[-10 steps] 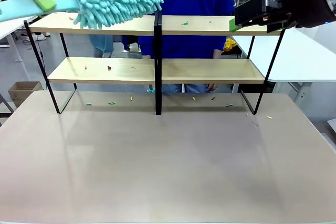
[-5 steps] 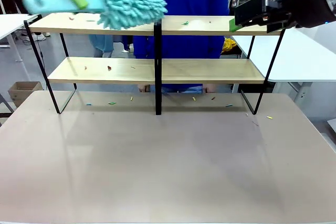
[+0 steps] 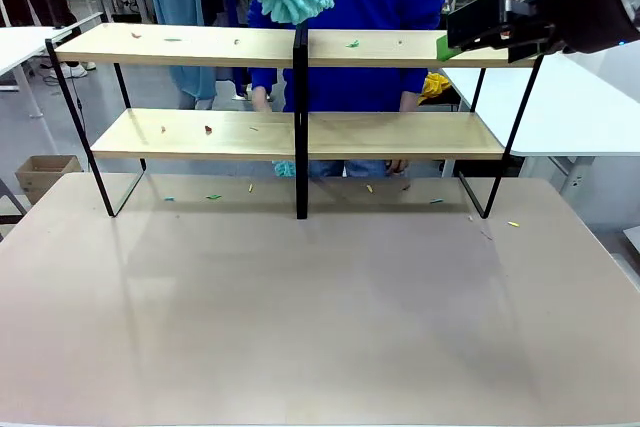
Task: Clean the shelves.
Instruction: Clean a randomly selected level of the Shelf with the Duster.
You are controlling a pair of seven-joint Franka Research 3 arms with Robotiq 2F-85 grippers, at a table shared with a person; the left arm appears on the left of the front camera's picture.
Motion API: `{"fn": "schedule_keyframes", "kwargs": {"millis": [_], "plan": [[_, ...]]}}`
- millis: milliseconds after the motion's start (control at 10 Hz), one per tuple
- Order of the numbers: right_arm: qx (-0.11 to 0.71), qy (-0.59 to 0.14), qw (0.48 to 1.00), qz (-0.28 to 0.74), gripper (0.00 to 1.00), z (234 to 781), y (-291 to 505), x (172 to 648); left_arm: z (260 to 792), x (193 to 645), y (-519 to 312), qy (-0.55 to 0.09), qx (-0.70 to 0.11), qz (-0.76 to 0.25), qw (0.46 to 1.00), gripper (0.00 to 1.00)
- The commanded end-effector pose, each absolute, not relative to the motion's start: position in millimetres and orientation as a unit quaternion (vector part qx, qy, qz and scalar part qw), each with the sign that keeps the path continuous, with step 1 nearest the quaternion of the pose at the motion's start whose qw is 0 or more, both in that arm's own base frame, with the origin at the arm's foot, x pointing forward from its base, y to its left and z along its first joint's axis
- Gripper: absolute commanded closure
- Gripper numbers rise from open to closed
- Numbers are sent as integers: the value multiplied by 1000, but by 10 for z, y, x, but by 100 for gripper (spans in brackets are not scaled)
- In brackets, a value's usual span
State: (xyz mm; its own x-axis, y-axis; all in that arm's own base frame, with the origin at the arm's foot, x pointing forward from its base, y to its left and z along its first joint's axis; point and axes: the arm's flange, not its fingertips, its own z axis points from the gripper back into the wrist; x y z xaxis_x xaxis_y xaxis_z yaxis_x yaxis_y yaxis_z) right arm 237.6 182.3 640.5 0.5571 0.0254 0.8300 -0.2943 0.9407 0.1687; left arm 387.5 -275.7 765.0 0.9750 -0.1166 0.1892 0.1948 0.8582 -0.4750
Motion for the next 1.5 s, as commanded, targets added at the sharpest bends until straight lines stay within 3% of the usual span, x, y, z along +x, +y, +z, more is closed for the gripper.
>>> {"fn": "schedule_keyframes", "kwargs": {"millis": [0, 500, 1400], "plan": [[146, -463, 870, 91, 0, 6407, 1825, 2381, 7640, 4014, -3013, -96, -227, -79, 966, 88], [146, -463, 870, 91, 0, 6407, 1825, 2381, 7288, 4230, -3528, -91, -156, -111, 977, 88], [146, -463, 870, 91, 0, 6407, 1825, 2381, 7065, 4513, -4018, -54, -171, -90, 980, 88]]}}
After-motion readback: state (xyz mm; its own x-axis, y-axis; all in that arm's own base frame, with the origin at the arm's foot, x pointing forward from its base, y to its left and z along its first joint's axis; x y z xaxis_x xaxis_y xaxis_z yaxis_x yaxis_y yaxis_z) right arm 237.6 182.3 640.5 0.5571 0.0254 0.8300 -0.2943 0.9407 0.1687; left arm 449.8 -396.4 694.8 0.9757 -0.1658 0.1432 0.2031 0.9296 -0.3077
